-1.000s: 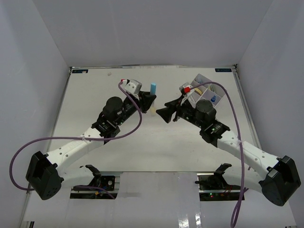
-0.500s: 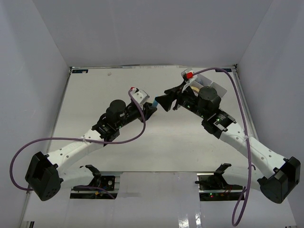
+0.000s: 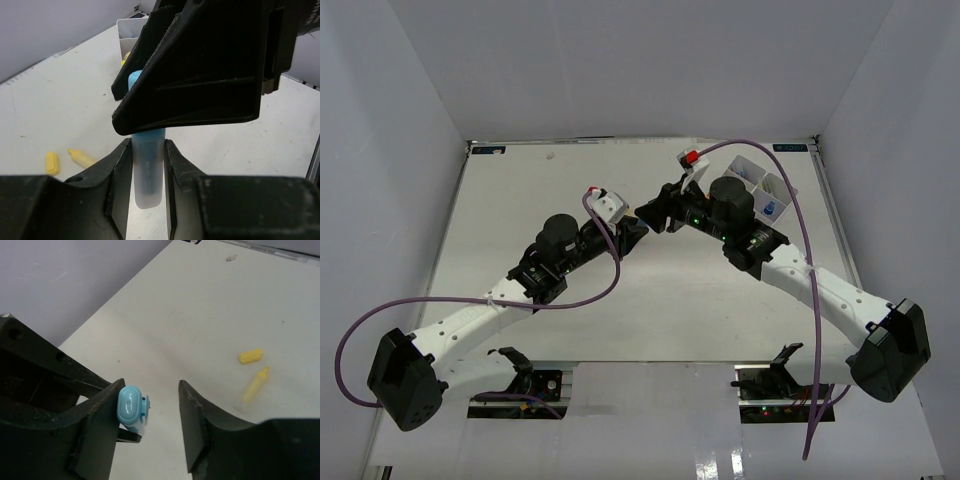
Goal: Sort the stationery into containers
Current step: Place the pen in the storage box.
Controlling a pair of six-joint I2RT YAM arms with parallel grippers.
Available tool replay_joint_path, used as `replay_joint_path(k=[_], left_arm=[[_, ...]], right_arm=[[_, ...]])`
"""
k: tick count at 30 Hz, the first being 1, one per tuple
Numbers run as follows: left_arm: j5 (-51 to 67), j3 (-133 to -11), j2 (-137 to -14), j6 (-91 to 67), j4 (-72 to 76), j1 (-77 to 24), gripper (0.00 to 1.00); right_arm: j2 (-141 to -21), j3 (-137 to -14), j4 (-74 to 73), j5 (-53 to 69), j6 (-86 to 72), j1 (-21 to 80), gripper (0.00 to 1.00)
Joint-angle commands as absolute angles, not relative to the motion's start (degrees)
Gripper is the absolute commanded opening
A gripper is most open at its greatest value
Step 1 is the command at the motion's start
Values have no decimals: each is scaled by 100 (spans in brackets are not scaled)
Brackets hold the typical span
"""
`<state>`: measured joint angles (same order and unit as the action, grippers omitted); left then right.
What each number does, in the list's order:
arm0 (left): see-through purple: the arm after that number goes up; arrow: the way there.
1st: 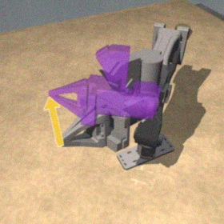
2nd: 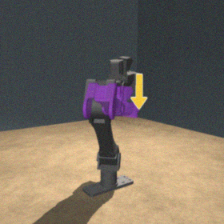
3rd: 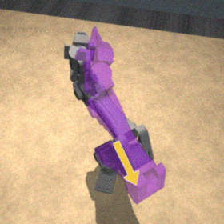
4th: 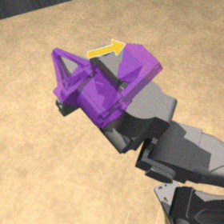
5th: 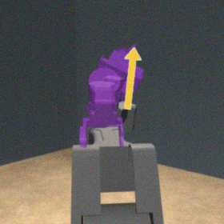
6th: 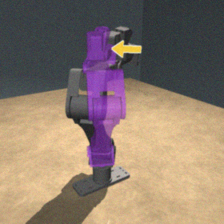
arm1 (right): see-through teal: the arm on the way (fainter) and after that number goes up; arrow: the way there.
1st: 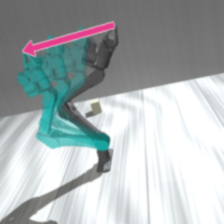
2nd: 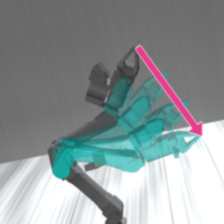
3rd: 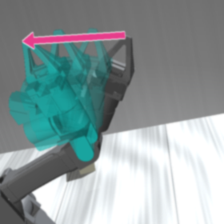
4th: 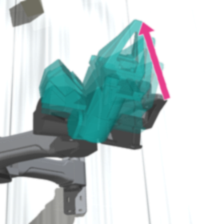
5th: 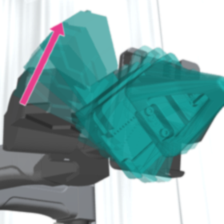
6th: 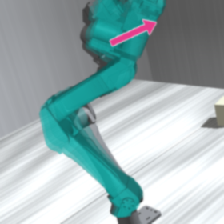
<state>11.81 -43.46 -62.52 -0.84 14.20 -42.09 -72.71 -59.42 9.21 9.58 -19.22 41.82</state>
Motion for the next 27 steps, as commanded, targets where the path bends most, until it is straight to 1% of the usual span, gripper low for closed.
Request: replay_joint_path(k=[1, 2, 3, 5, 6, 9, 10, 12, 13, 14, 15, 18, 21, 25, 27], left_arm=[[1160, -4324, -6152, -35, 1565, -4201, 21], [1151, -4324, -6152, -35, 1564, -4192, 22], [1160, -4316, -6161, -35, 1564, -4192, 23], [1151, -4307, -6187, -35, 1556, -4192, 27], [1108, -4324, -6196, -35, 1547, -4192, 35], [976, -4385, -6284, -61, 1468, -4192, 53], [958, -4412, -6302, -70, 1398, -4192, 70], [888, -4447, -6380, -131, 1336, -4192, 83], [766, -4491, -6416, -167, 1275, -4192, 92], [695, -4517, -6433, -193, 1240, -4201, 96], [625, -4544, -6494, -237, 1196, -4192, 98], [221, -4710, -6600, -298, 915, -4201, 98], [-368, -4869, -6732, -430, 669, -4192, 98], [-895, -5141, -7048, -580, 125, -4184, 98], [-1193, -5343, -7294, -641, -104, -4166, 98]], right_arm=[[-7251, -6108, 1239, 1002, -2021, 4228, 50], [-7251, -6100, 1248, 1002, -2021, 4228, 46], [-7242, -6091, 1239, 976, -2013, 4228, 37], [-7190, -6056, 1248, 923, -2013, 4228, 28], [-7172, -6012, 1257, 879, -2004, 4228, 21], [-7049, -5898, 1257, 582, -1943, 4219, 14], [-6953, -5837, 1248, 484, -1916, 4193, 13], [-6865, -5678, 1213, 265, -1828, 4131, 11], [-6760, -5608, 1152, 37, -1802, 4026, 10], [-6707, -5477, 1125, -156, -1750, 3964, 10], [-6645, -5389, 1090, -498, -1636, 3886, 9], [-6390, -4958, 1072, -1009, -1451, 3429, 9], [-6214, -4659, 1072, -1825, -1162, 2884, 9], [-6257, -4535, 1072, -2083, -985, 2024, 9], [-6328, -4509, 1072, -2057, -984, 1777, 9]])
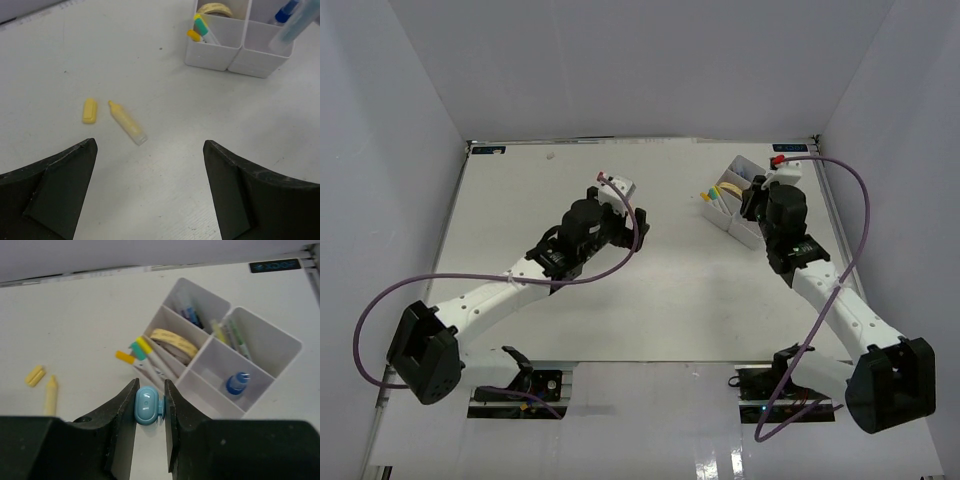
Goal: Sort the stationery into containers
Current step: Place the pen in the storage box.
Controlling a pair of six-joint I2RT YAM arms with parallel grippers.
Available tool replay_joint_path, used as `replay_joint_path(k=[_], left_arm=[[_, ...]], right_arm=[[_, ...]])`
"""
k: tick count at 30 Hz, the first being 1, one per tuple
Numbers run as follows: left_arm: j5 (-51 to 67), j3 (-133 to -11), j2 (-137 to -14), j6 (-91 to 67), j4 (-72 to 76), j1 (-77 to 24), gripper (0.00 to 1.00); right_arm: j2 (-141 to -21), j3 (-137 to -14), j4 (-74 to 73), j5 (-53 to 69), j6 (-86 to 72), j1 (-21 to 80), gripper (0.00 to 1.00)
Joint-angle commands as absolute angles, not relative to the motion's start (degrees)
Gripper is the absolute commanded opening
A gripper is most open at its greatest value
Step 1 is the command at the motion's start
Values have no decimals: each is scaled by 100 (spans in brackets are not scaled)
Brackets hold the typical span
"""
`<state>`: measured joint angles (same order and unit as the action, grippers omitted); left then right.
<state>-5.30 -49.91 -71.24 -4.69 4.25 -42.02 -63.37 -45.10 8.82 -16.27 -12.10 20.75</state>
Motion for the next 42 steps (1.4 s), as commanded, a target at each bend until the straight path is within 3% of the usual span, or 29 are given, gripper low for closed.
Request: replay_joint_path(k=[1, 15, 26, 37, 42], left_arm=[[-1265, -5387, -7425, -694, -288, -4149, 98], [-1406, -5669, -7813, -1046, -729, -3920, 98], [-1389, -5774, -7989, -1204, -888, -3841, 98], [-1388, -5783, -7972, -1248, -905, -3806, 98], [-1476, -5775, -7919, -1257, -897, -3736, 98]], right_arm=[[-6398, -4526, 1081, -2057, -984, 1558, 9], [-7470, -4430, 1924, -1872, -914, 967, 12], [-7445, -4192, 2188, -1582, -1063, 967, 46], [-6715, -4596, 1003, -458, -835, 1089, 59], [-6565, -4930, 353, -667, -703, 2000, 61]])
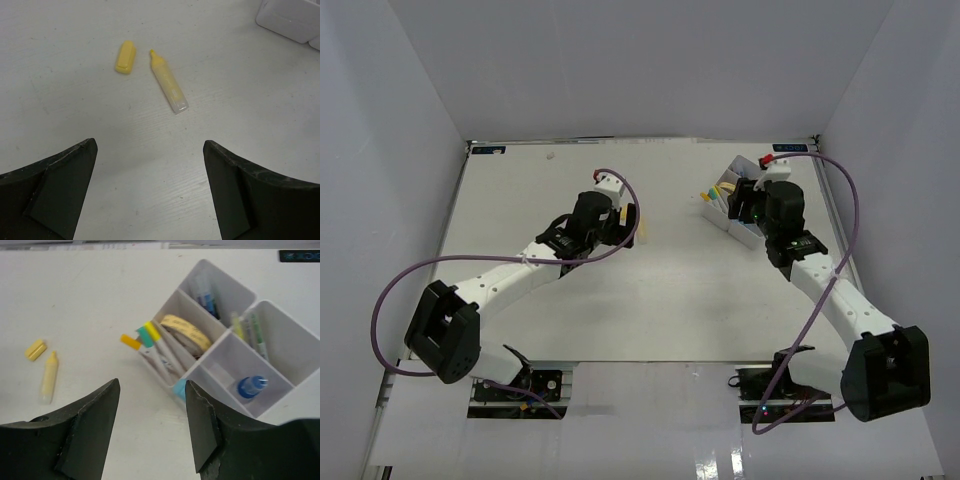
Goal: Sort the stationery into containers
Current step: Place the pen in the storage box.
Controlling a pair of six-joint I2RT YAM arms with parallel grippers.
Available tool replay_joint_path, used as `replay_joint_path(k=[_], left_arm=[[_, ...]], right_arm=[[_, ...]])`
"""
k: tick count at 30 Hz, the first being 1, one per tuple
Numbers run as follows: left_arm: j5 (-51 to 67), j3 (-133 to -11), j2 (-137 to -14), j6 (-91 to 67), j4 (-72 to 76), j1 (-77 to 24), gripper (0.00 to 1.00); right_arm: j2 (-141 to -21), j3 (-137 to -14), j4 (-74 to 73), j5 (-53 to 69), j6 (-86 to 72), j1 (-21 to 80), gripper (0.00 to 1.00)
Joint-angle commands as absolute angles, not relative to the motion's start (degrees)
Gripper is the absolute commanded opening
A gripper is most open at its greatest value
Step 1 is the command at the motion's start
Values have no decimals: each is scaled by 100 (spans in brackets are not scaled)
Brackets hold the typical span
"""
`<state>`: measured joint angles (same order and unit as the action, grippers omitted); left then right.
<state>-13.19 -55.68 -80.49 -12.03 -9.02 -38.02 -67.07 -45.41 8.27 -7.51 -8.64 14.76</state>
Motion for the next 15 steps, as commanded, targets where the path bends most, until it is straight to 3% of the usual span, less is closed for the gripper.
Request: replay_joint_path(k=[1, 7, 15], left_arm=[[-1494, -5766, -7858, -1283, -879, -3674, 98], [-1371, -5730, -7717, -1406, -888, -3148, 98], [-1107, -5765, -7638, -1661, -949, -2637, 98]], right_arm=[[-6574, -5000, 238, -694, -686, 2169, 62], [-7241, -5729, -448, -694, -949, 3251, 63], [-9130, -7065, -1133, -1107, -1292, 4130, 63]])
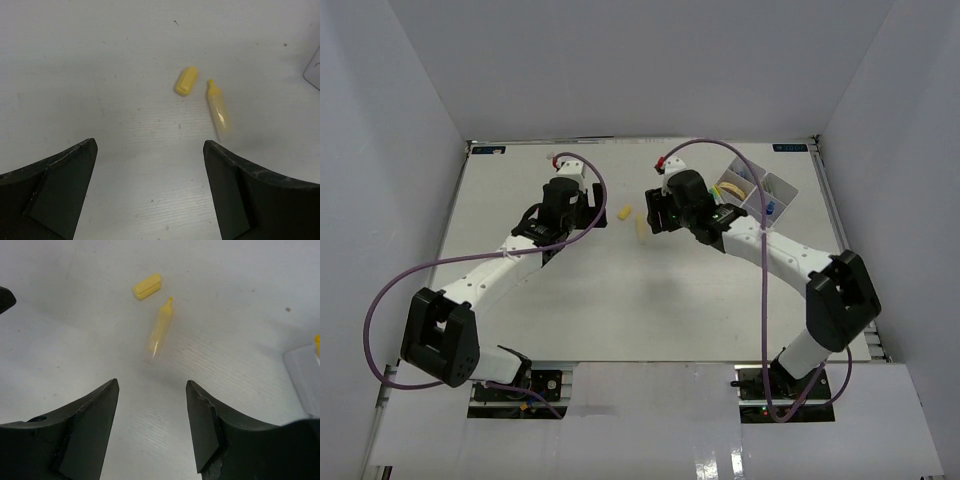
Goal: Sort the stationery into containers
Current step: Place the pen in the storage box, then pick up the pen from the center of the board.
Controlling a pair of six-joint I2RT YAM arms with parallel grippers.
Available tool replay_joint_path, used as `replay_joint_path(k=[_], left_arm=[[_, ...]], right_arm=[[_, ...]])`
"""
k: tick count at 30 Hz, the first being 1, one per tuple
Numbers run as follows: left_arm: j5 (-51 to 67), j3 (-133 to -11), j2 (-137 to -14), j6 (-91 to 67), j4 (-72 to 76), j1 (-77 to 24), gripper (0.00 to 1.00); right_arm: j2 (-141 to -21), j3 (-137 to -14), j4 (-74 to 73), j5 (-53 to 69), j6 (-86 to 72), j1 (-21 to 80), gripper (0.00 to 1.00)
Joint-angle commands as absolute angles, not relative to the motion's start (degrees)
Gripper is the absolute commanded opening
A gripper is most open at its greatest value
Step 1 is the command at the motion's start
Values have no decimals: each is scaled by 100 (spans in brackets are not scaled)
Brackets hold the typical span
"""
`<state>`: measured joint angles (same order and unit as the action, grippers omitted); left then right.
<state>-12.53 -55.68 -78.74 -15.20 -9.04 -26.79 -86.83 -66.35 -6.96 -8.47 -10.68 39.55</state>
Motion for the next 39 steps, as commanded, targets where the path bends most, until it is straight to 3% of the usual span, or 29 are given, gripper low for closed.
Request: replay_joint_path(k=[1, 12, 26, 32, 39], left_arm=[[-1125, -5766, -7638, -1652, -958, -2602, 98], [-1125, -5765, -7515, -1731, -967, -2356, 98], [-862, -5757, -7497, -1854, -941, -2162, 98], [-712, -5748, -7523, -1907, -932, -2145, 98], [-493, -5748, -7594, -1986, -905, -2136, 98]], right_arm=[[-9306, -7354, -1195, -1142, -1335, 4166, 63], [-11609, -8973, -1696, -1485, -1705, 4421, 62], [-12349, -9282, -1758, -1608, -1977, 4324, 57], [-12278, -9000, -1732, -1547, -2048, 4315, 48], [-11831, -8315, -1415, -1512, -2101, 4315, 29]])
